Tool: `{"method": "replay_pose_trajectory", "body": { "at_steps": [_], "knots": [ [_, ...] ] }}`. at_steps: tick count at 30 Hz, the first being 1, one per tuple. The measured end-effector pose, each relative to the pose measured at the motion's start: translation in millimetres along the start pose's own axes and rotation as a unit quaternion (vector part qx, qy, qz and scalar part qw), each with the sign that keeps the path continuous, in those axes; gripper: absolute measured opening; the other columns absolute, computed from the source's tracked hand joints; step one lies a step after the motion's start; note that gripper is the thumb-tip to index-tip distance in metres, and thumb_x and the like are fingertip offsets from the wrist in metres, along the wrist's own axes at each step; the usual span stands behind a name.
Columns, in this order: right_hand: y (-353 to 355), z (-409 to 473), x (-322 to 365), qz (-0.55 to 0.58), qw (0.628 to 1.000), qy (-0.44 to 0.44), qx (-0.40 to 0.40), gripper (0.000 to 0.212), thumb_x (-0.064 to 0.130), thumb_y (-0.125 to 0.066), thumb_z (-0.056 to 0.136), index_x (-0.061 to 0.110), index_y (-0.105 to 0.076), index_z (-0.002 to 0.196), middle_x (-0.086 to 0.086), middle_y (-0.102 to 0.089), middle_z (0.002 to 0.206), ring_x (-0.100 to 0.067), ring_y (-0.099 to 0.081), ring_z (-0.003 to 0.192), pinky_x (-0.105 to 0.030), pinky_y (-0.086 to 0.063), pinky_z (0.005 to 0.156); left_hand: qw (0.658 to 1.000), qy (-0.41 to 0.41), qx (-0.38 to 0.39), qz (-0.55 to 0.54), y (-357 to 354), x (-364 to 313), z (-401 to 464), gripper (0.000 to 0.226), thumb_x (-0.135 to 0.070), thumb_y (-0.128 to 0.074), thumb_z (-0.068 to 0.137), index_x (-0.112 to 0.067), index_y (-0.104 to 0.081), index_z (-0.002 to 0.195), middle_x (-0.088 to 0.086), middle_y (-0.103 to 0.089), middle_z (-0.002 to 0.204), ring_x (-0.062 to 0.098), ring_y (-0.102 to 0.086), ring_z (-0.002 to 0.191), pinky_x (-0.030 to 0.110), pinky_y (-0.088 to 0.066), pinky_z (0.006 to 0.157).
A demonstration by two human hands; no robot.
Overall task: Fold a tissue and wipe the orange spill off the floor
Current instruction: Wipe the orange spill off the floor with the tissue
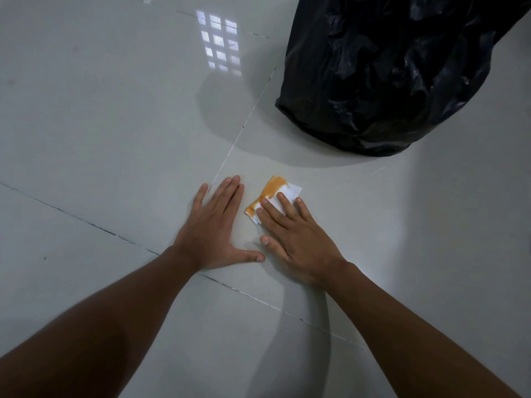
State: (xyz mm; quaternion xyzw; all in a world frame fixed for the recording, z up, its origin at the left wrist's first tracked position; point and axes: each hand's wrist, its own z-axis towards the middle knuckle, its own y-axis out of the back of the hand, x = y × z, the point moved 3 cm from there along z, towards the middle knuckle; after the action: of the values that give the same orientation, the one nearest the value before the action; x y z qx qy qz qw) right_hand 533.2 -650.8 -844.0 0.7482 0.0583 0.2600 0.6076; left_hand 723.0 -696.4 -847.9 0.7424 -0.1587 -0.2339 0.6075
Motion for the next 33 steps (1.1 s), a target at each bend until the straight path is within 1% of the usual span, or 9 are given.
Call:
{"method": "replay_pose_trajectory", "body": {
  "at_steps": [4,8,13,16,21,26,30,33],
  "knots": [
    [5.3,6.6,-2.2,-0.046,0.999,0.018,0.004,0.069,0.058,-0.017,0.102,0.019,-0.022,0.159,0.004,-0.015,0.167,-0.021,0.003,0.155,-0.048,0.004,0.125,1.000,-0.001,0.000,-0.005,0.3,0.0,-0.4,0.141,-0.104,-0.028,0.062,-0.005,-0.009,0.161,0.007,-0.002,0.172,0.018,0.003,0.159,0.058,-0.006,0.126],
    [8.0,13.9,-0.4,-0.047,0.999,0.024,0.011,0.073,0.062,-0.017,0.100,0.018,-0.023,0.159,0.002,-0.016,0.167,-0.020,0.001,0.156,-0.047,0.002,0.125,1.000,-0.003,0.002,-0.001,1.6,0.0,-0.3,0.140,-0.103,-0.028,0.063,-0.005,-0.011,0.160,0.008,-0.003,0.172,0.019,0.003,0.159,0.059,-0.009,0.125],
    [12.7,24.6,-0.5,-0.056,0.998,0.011,0.007,0.081,0.070,-0.017,0.096,0.019,-0.019,0.160,0.004,-0.013,0.168,-0.019,0.009,0.155,-0.048,0.007,0.124,1.000,-0.006,-0.003,-0.004,2.2,0.3,0.0,0.139,-0.103,-0.027,0.063,-0.004,-0.014,0.160,0.009,-0.006,0.172,0.019,0.000,0.159,0.059,-0.011,0.124],
    [16.5,30.4,-3.4,-0.047,0.999,0.010,0.001,0.081,0.071,-0.019,0.095,0.021,-0.021,0.159,0.006,-0.016,0.167,-0.019,0.005,0.155,-0.049,0.004,0.124,1.000,-0.005,-0.003,0.003,2.5,0.0,0.1,0.139,-0.103,-0.029,0.063,-0.004,-0.015,0.160,0.008,-0.006,0.172,0.019,0.001,0.159,0.058,-0.011,0.124],
    [15.1,33.3,-6.1,-0.051,0.999,-0.017,-0.007,0.076,0.069,-0.019,0.096,0.026,-0.024,0.158,0.010,-0.021,0.166,-0.020,-0.005,0.155,-0.049,0.001,0.125,1.000,-0.006,-0.008,0.000,2.8,-0.2,0.0,0.138,-0.103,-0.033,0.064,-0.005,-0.015,0.160,0.007,-0.006,0.172,0.019,-0.001,0.159,0.059,-0.011,0.125],
    [15.9,33.7,-7.5,-0.055,0.997,-0.045,-0.029,0.072,0.066,-0.024,0.098,0.025,-0.029,0.156,0.009,-0.028,0.164,-0.020,-0.013,0.154,-0.052,-0.004,0.124,1.000,-0.004,-0.009,0.000,2.2,-0.8,0.1,0.139,-0.103,-0.033,0.064,-0.004,-0.015,0.160,0.007,-0.007,0.172,0.019,-0.002,0.159,0.058,-0.010,0.125],
    [18.0,28.7,-17.9,-0.054,0.995,-0.078,-0.030,0.073,0.067,-0.021,0.097,0.024,-0.026,0.157,0.009,-0.024,0.165,-0.018,-0.011,0.154,-0.051,-0.004,0.124,1.000,-0.003,-0.005,0.005,1.7,-1.1,-0.2,0.139,-0.103,-0.030,0.063,-0.004,-0.014,0.160,0.008,-0.007,0.171,0.020,-0.003,0.159,0.058,-0.010,0.125],
    [19.0,19.1,-30.9,-0.055,0.992,-0.111,-0.031,0.076,0.068,-0.017,0.096,0.024,-0.022,0.158,0.009,-0.020,0.166,-0.017,-0.008,0.154,-0.050,-0.003,0.124,1.000,0.005,0.000,0.005,1.2,0.3,0.1,0.141,-0.104,-0.028,0.062,-0.005,-0.012,0.160,0.007,-0.005,0.172,0.018,-0.001,0.159,0.056,-0.007,0.126]
  ]
}}
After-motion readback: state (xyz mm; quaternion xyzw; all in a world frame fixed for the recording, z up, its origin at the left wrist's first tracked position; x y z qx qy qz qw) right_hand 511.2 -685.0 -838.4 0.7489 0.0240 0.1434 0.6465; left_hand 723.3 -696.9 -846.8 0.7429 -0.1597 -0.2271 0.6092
